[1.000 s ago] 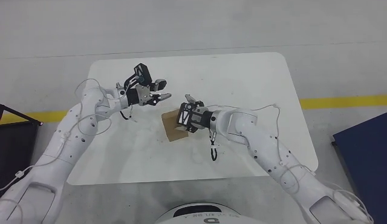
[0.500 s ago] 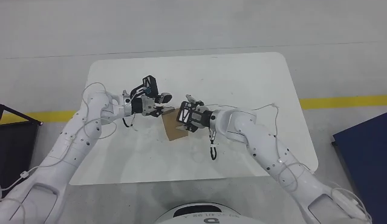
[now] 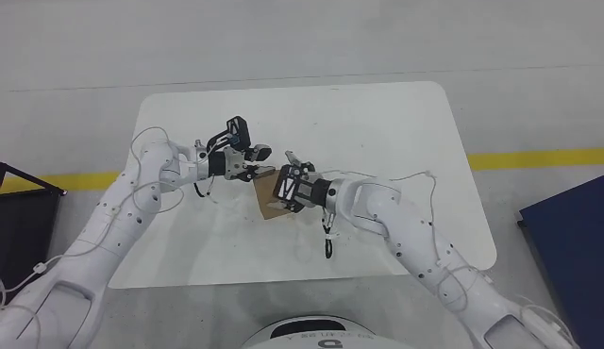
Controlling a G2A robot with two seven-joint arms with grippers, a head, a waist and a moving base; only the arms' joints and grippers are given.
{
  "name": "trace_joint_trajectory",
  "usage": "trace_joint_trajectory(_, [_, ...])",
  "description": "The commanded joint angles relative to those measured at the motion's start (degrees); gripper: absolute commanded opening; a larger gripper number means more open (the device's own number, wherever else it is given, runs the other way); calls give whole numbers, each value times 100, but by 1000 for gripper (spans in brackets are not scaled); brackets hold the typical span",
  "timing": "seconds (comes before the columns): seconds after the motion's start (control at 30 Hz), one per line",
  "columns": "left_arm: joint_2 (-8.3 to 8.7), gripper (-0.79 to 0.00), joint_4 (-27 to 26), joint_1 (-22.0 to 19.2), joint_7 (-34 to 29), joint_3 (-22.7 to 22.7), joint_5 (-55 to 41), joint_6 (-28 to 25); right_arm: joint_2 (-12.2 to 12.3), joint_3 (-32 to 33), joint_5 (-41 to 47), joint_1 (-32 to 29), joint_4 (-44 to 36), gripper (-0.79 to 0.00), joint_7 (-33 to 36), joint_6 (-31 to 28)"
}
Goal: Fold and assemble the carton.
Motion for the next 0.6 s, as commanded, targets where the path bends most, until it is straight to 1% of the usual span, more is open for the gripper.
trace_joint_trajectory(0.0, [1, -406, 3, -7, -2, 6, -6, 0, 17, -41, -207, -89, -42, 0, 79, -9])
trace_joint_trajectory(0.23, [-6, -406, 16, -49, 1, 54, -29, 0, 44, -70, -491, -187, 23, 0, 291, -37])
trace_joint_trajectory(0.47, [-7, -409, 34, -81, -27, 155, -85, 0, 20, -62, -557, -128, 172, 0, 315, 163])
trace_joint_trajectory(0.57, [-4, -406, 78, -83, -55, 182, -150, 0, -1, -66, -541, -64, 314, -18, 277, 236])
